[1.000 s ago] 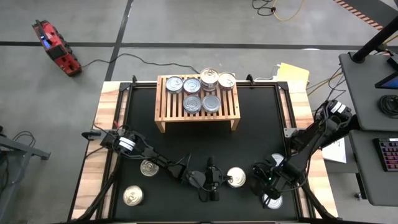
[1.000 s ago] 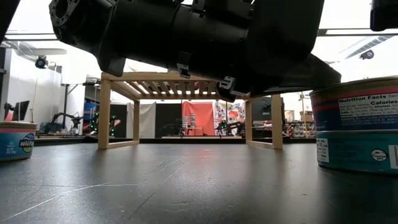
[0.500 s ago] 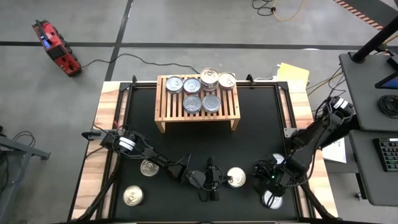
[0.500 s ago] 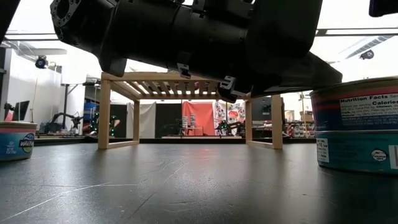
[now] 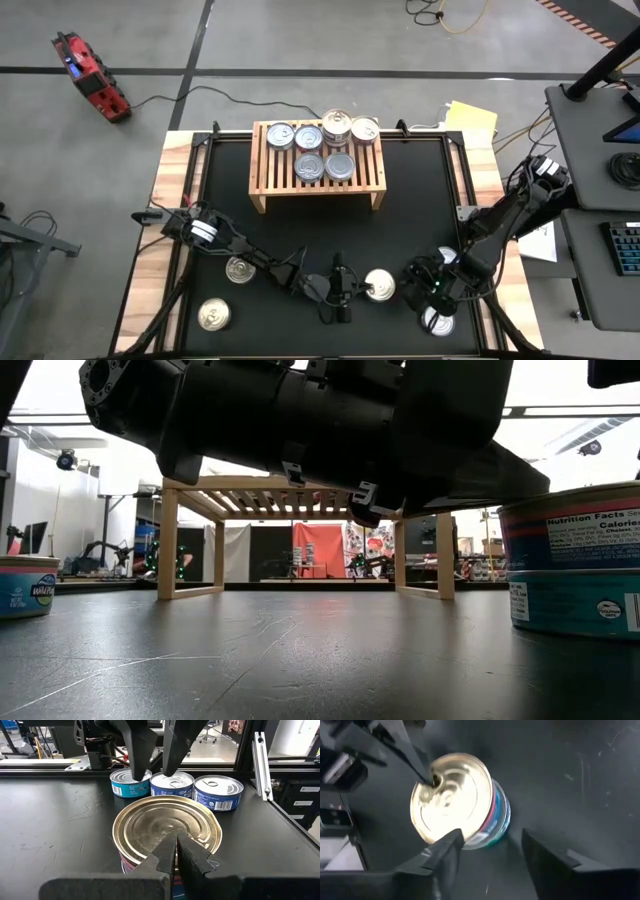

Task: Stack canned seafood by type on shelf
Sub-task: Stack the blue and pink tuna can on top of the blue and pink tuna can

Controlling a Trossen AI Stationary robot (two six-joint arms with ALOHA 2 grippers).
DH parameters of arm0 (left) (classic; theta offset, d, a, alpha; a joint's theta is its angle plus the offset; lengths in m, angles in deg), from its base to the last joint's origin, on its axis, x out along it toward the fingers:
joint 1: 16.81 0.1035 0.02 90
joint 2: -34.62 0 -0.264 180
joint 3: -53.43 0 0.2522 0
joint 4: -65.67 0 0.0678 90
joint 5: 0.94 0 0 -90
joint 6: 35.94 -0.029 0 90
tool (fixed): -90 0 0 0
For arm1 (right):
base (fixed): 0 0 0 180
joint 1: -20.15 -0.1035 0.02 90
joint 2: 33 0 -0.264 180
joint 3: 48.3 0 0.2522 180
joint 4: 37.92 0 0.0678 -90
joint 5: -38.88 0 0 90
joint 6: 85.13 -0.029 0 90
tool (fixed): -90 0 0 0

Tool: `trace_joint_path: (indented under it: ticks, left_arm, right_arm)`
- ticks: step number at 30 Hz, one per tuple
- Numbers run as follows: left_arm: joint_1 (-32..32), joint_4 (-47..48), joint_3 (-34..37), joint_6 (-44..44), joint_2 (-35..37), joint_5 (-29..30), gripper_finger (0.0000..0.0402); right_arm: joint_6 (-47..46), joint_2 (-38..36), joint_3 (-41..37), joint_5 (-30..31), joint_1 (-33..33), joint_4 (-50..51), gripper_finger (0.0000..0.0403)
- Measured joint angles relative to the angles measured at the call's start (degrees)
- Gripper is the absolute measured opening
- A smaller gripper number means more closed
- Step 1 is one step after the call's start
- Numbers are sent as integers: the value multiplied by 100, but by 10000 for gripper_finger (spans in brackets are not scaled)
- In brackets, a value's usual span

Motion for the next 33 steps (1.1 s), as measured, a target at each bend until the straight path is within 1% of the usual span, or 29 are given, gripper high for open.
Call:
trace_joint_path:
  ticks: [5, 11, 21, 24, 28, 33]
  left_arm:
    - [-11, -51, 37, 14, 0, -7, 1]
    - [-13, -112, 76, 52, 0, -9, 1]
    - [-26, -285, 206, 50, 0, -22, 1]
    - [-26, -362, 252, 50, -9, -32, 1]
    - [-26, -365, 253, 44, -11, -33, 1]
    - [-26, -373, 251, 24, -11, -34, 1]
  right_arm:
    - [-23, 11, -69, 157, 33, -145, 254]
    - [10, 13, -276, 163, 52, -723, 282]
    - [-315, 13, -412, 299, 52, -801, 301]
    - [-325, 13, -493, 357, 52, -1131, 304]
    - [-315, 13, -640, 364, 52, -1502, 301]
    - [-448, 13, -688, 372, 52, -1538, 293]
